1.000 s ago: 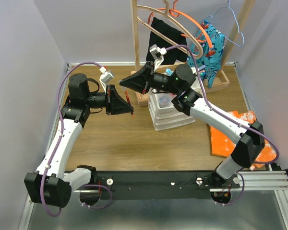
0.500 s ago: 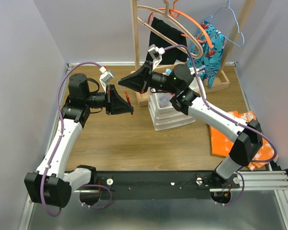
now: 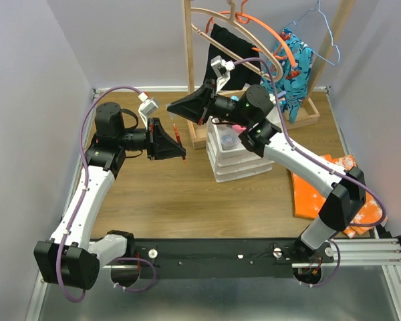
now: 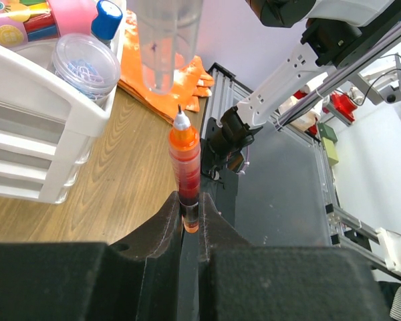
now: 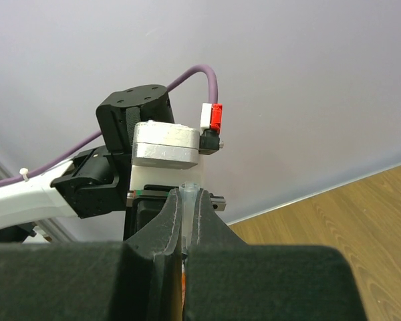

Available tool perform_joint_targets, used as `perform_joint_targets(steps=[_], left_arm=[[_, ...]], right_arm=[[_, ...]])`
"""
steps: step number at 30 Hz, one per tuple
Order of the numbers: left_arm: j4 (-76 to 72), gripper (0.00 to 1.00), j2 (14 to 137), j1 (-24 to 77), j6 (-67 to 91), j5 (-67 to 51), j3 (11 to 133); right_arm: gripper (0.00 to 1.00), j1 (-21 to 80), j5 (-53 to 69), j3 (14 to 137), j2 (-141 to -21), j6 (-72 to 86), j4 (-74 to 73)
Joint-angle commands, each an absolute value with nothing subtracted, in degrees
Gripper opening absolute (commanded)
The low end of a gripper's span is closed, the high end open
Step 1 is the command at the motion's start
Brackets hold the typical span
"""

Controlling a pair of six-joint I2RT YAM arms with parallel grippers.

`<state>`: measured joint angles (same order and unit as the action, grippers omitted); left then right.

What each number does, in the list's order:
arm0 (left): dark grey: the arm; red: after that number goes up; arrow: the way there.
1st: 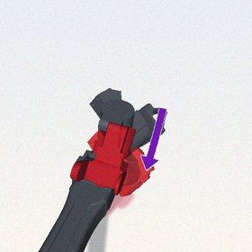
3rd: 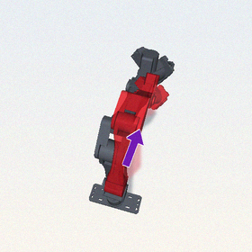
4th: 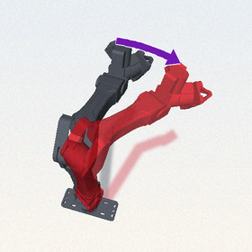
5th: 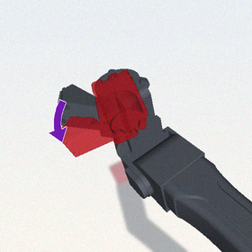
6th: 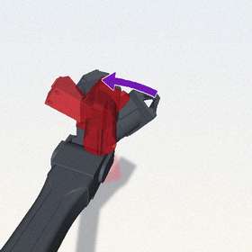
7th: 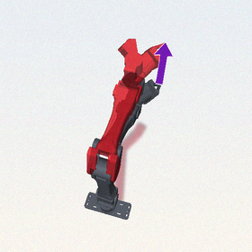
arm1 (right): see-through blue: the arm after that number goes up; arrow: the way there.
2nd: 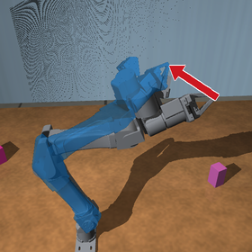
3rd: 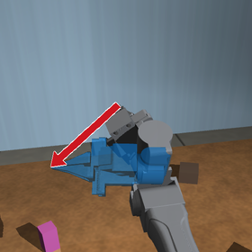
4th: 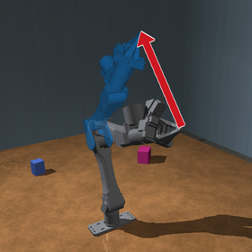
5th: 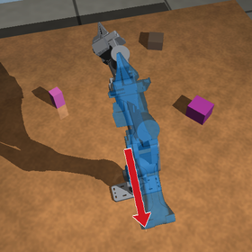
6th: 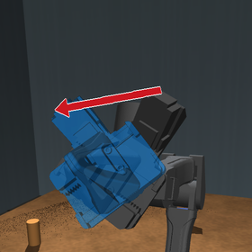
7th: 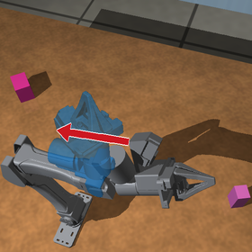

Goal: Sort the stationery into containers
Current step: Close the pen cap on the pen.

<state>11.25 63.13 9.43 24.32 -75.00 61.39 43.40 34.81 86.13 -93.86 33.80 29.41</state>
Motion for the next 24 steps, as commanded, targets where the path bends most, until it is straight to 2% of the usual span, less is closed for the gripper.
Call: perform_joint_targets(steps=[1,24], left_arm=[[9.58,0.00,63.19,9.14,25.31,-73.92,62.14],[5.89,0.00,64.60,8.70,27.42,-73.56,62.49]], right_arm=[[0.01,43.24,34.28,85.87,-93.43,32.87,29.44],[0.01,43.42,35.16,84.02,-93.87,35.95,30.06]])
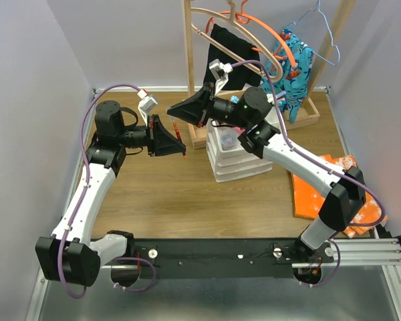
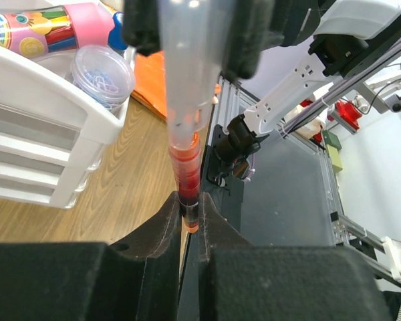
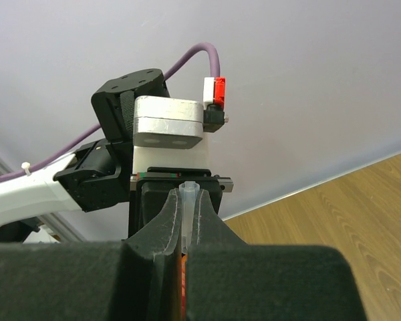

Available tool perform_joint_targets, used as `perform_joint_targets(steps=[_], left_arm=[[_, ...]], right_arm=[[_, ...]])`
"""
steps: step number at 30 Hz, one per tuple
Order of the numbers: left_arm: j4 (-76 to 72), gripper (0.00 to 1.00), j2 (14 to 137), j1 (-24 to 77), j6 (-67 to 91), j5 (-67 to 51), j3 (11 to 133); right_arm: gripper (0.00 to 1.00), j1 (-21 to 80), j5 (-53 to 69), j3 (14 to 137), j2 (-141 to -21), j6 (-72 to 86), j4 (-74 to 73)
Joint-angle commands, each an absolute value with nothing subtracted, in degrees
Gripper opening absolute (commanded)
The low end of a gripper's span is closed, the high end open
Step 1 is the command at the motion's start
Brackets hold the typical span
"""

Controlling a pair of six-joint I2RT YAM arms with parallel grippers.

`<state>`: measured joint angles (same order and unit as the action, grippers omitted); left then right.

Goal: Sort the stationery into containers
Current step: Close the pen cap on the pen.

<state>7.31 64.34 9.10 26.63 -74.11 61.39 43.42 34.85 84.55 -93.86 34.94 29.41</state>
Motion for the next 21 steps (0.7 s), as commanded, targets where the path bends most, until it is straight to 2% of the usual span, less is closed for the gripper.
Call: perform_joint_targets(steps=[1,10,21], left_arm=[[5.89,0.00,64.60,8.61,27.42,-73.56,62.49],[5.36,0.00,64.25,7.47,27.68,-72.60,63.28],[-3.60,0.00,65.13,6.59,34.80,-72.07,65.04]], right_arm=[[0.01,43.42,35.24,83.94,-93.87,35.86,30.06],[0.01,43.33,34.63,81.48,-92.90,35.77,27.77],[0.01,43.42,30.15,76.12,-92.11,39.11,28.30]])
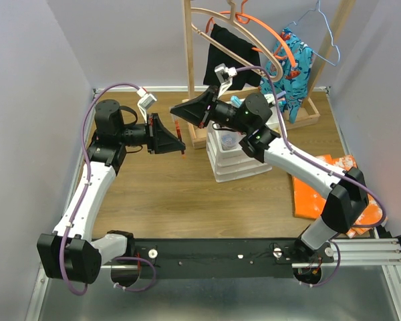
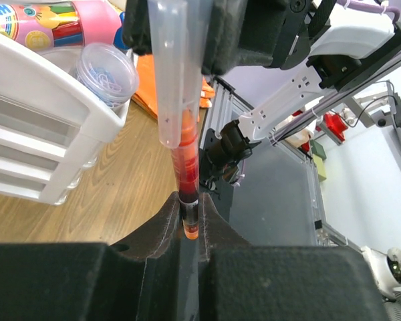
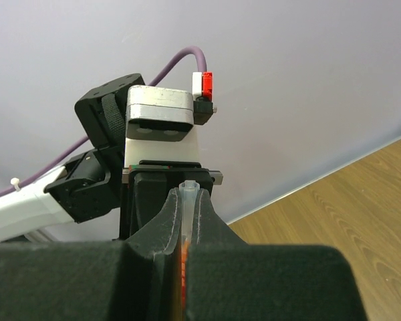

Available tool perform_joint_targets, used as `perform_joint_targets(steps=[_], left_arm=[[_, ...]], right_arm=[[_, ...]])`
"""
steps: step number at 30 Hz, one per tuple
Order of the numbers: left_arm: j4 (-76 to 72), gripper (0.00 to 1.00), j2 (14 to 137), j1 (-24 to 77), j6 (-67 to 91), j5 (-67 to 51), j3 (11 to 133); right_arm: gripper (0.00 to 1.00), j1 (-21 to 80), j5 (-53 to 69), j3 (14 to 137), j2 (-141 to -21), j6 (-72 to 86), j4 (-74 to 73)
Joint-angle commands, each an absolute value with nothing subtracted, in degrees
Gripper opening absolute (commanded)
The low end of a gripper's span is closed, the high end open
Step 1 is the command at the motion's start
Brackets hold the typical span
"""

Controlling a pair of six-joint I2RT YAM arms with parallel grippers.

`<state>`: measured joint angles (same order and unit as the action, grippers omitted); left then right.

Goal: Sort the stationery into containers
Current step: Close the pen cap on the pen.

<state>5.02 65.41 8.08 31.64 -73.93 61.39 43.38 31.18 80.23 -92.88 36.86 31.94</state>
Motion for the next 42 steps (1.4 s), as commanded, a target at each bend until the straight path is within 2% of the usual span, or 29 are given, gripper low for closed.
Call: perform_joint_targets(steps=[1,19,30,42], left_arm=[[-4.13,0.00,65.21,6.50,35.24,-71.98,65.04],[-15.99,0.00,64.95,2.99,43.42,-69.52,64.33],[-20.74,0.00,65.83,3.95,47.46,-68.82,64.51],[-24.10,0.00,66.71,3.96,51.42,-67.94,66.09]], right_arm=[[0.01,43.42,29.10,75.50,-92.02,39.72,28.39],[0.01,45.08,16.71,79.45,-94.83,47.64,23.29],[0.01,47.02,11.70,83.84,-98.88,46.06,20.30],[0.01,49.57,9.67,81.65,-97.39,35.96,18.90]])
